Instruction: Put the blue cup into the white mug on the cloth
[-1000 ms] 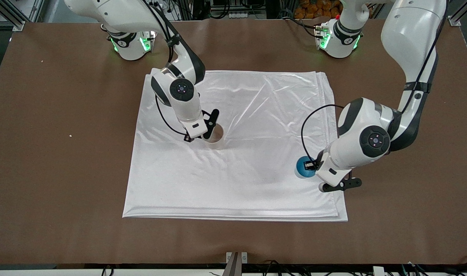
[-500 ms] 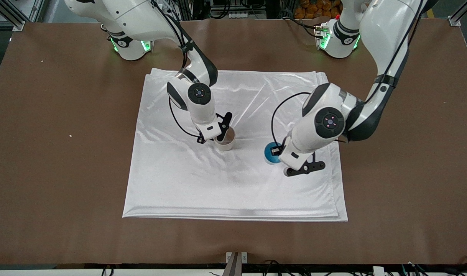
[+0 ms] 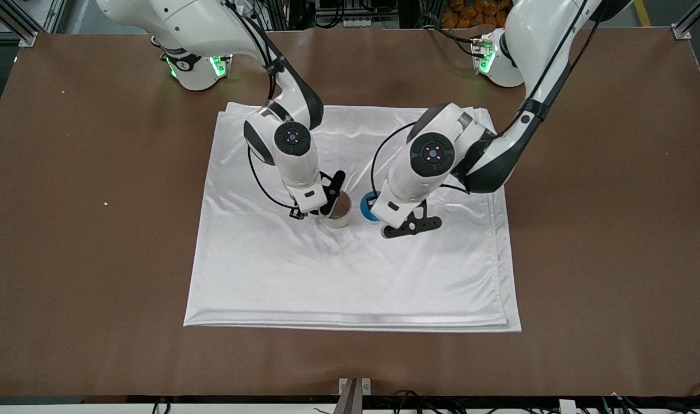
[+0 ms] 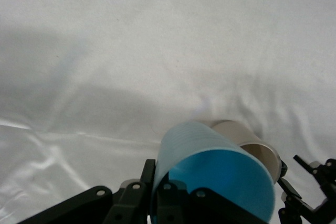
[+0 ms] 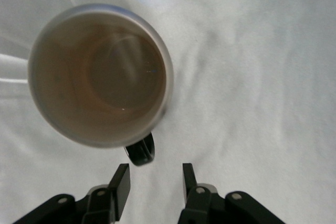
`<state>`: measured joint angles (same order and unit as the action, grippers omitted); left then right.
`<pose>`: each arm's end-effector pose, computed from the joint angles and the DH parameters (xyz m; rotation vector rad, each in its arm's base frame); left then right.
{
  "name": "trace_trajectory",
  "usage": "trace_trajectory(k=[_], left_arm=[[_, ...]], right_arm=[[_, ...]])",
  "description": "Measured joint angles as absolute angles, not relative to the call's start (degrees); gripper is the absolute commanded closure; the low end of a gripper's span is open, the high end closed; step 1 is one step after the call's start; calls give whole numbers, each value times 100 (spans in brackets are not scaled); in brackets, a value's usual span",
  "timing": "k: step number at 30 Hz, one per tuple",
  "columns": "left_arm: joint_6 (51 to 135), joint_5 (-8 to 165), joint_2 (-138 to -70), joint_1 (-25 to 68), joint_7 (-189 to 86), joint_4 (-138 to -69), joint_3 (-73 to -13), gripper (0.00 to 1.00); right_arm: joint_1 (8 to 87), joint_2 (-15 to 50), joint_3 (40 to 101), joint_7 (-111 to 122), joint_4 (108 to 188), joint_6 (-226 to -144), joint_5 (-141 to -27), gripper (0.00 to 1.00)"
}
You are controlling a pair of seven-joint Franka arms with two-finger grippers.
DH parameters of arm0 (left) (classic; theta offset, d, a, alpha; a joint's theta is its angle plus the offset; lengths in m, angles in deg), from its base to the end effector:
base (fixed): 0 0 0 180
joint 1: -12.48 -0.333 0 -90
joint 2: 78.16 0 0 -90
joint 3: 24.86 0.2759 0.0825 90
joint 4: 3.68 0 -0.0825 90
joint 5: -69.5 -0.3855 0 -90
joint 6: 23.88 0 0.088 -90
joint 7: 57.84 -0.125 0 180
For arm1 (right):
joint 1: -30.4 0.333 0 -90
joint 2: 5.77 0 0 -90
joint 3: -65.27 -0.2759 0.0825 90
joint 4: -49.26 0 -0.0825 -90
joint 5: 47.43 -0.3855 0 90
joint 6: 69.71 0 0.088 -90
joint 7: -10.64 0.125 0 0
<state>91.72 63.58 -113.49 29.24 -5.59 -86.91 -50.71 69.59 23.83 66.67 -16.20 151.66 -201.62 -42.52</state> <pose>0.5403 -0.4272 0.3021 3.0062 0.2987 -0.1709 0.5053 0.3888 0.2106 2.5404 1.7166 0.0085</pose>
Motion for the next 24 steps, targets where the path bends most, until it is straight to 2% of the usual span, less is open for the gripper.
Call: trace_trajectory(k=[6,11,17,24], left_arm=[[9172,6358,-11358,3230,-499,-8708,-4977,100],[9189,6358,-11377,3527,-484,-8710,-4833,100],[9274,6358,-11418,3929,-473,-8711,-4573,100],[9700,6358,-11480,4277,-420,-8713,-4359,100]], right_arm=[[6708,1790,6676,-1619,15218,-19587,-4252,27],[6452,1159,6678,-1620,15597,-19460,-4251,21],[6088,358,6684,-1621,16101,-19300,-4247,21],[5658,-529,6699,-1621,16302,-18625,-4215,20]])
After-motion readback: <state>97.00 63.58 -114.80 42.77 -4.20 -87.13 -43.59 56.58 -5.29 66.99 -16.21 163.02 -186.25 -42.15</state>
